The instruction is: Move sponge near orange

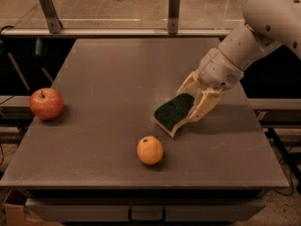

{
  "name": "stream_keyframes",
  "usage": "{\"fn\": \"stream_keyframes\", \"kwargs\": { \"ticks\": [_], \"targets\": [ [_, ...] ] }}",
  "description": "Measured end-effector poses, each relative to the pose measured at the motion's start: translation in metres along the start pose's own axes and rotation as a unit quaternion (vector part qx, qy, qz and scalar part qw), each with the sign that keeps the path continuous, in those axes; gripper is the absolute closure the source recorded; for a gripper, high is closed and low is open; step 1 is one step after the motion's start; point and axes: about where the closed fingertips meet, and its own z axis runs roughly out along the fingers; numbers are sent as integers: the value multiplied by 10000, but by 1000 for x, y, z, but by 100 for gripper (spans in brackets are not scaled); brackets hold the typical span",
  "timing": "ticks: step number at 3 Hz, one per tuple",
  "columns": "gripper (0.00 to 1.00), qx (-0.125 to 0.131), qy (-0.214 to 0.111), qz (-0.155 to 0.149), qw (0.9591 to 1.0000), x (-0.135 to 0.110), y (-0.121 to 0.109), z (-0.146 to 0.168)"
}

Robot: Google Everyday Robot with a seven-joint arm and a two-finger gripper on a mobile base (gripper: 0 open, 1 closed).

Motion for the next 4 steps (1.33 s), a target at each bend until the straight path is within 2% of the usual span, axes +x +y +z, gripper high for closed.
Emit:
{"fn": "stream_keyframes", "kwargs": {
  "ticks": [1, 2, 3, 4],
  "targets": [
    [13, -100, 30, -63, 9999, 1, 8, 2],
    [0, -166, 50, -79, 9998, 2, 16, 3],
    [0, -201, 55, -69, 9998, 2, 19, 4],
    [0, 172, 20, 148, 9997, 12, 6, -21]
  ]
}}
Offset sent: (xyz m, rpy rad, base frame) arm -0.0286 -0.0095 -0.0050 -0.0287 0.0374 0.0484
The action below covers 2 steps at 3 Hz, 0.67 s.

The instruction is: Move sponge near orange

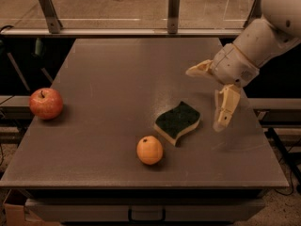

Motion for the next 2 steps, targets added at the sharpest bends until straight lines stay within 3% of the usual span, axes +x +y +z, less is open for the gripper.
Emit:
{"fn": "stream_keyframes", "kwargs": {
  "ticks": [1, 2],
  "targets": [
    [0, 879, -179, 319, 9955, 18, -14, -68],
    [0, 1348, -223, 174, 9905, 6, -28, -106]
  ]
}}
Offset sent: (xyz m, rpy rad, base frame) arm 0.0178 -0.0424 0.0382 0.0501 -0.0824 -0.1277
